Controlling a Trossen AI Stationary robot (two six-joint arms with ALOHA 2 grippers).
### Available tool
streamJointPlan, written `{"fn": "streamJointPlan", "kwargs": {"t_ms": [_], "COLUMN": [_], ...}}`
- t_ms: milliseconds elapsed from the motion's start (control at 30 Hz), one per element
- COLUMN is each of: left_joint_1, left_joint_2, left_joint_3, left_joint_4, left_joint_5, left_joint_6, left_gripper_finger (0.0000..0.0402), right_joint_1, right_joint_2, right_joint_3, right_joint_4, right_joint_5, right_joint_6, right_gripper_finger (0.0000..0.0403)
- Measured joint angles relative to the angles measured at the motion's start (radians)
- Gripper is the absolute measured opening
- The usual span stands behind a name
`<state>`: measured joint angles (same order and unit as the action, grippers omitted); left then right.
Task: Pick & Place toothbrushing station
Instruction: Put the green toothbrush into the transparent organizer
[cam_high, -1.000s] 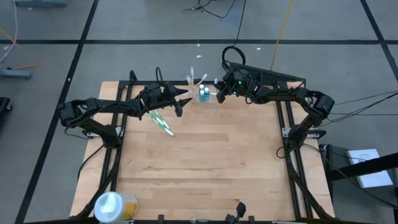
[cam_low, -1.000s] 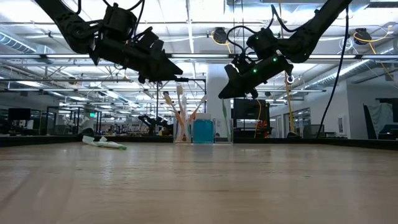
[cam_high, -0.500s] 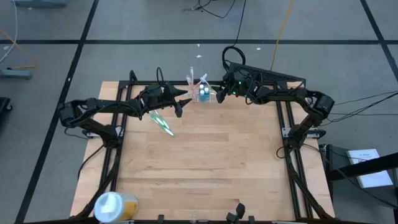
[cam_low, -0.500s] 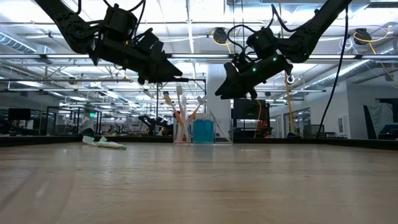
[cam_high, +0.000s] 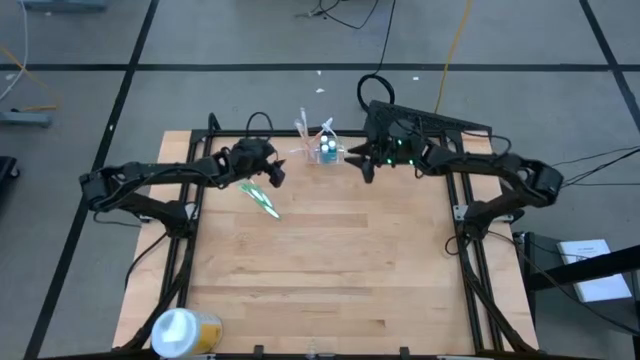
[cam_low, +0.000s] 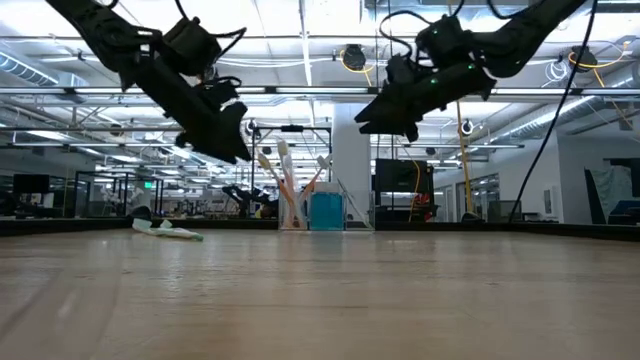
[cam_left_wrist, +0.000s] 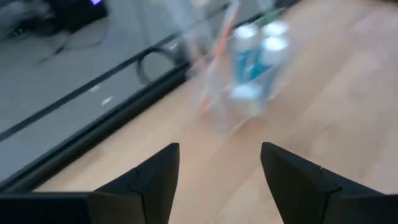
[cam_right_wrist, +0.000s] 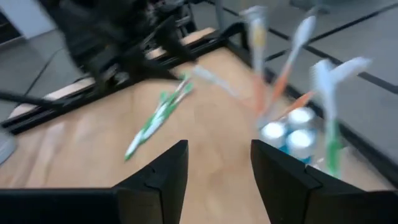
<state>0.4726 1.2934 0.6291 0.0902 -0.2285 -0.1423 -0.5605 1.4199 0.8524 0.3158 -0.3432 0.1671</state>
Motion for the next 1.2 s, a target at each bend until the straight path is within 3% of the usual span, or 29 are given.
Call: {"fn": "streamJointPlan", "kwargs": {"t_ms": [267,433,600,1200], "left_joint_1": [0.0,0.017,0.022,0.023], "left_joint_2": [-0.019,0.005,0.049,0.305], "left_joint_3": [0.001,0.001,0.001,0.004], "left_joint_4": [-0.227,-0.422,-0.554,-0.37], "left_joint_5": [-0.093,-0.142,-0.141,-0.235], "left_joint_6": [-0.15,-0.493,-0.664,-0.724], "left_gripper_finger": [0.0234,0.0234,0.0234,0.0234], "right_joint_1": [0.083,0.098,0.098,0.124], "right_joint_2": [-0.073,-0.072,-0.072,-0.072], "right_joint_3": [-0.168,-0.243,-0.258,-0.259], "right_joint_4": [0.163,0.294,0.37,0.4], "right_joint_5": [0.001,0.007,0.004,-0.002], "right_joint_6": [-0.002,0.011,0.021,0.031], "right_gripper_finger": [0.0164,0.0164,0.0164,0.0161]}}
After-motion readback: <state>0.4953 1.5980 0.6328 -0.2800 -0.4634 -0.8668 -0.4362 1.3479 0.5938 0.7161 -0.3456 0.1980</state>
